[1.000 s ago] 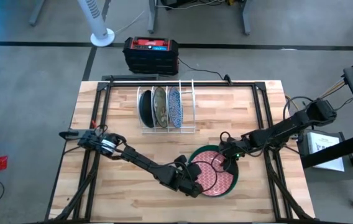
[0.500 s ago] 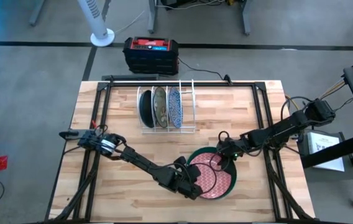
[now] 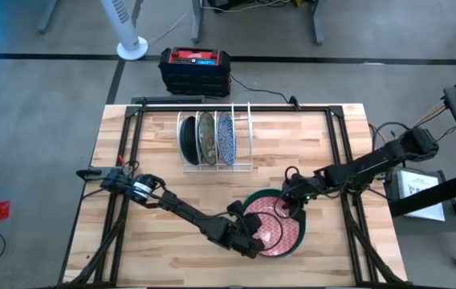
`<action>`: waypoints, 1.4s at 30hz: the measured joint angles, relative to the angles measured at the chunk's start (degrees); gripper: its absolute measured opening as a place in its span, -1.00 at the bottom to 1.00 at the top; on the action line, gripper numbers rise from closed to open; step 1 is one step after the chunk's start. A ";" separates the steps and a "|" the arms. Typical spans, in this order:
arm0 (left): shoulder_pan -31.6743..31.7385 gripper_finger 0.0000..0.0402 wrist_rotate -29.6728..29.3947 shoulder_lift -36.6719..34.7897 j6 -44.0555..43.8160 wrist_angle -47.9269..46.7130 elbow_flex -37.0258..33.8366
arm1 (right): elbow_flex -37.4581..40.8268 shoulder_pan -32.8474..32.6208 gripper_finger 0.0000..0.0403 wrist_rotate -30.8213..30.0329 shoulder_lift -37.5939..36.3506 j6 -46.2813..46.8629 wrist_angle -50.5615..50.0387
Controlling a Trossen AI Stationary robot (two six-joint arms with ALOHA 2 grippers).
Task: Sort dishes
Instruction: Put the orange pattern plate into the white dish rack
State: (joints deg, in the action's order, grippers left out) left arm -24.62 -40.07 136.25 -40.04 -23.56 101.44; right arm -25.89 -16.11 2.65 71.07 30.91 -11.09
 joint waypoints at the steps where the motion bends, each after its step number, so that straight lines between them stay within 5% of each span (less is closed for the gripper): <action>1: 0.00 -1.00 -0.10 -0.01 0.07 0.06 0.01 | 0.00 0.01 -0.82 -0.04 -0.83 -0.07 -0.42; 14: 0.00 -1.00 -1.35 0.12 -0.32 0.60 0.10 | 0.04 0.01 -0.87 -1.52 -4.72 0.01 -2.44; 42: 0.00 -1.00 -1.07 3.34 -4.06 1.14 -0.80 | -0.37 0.73 0.25 0.21 -5.05 10.54 -6.90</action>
State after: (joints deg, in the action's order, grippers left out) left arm -24.62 -41.14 139.59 -44.11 -22.41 100.64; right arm -26.26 -15.38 2.86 66.01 41.45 -17.99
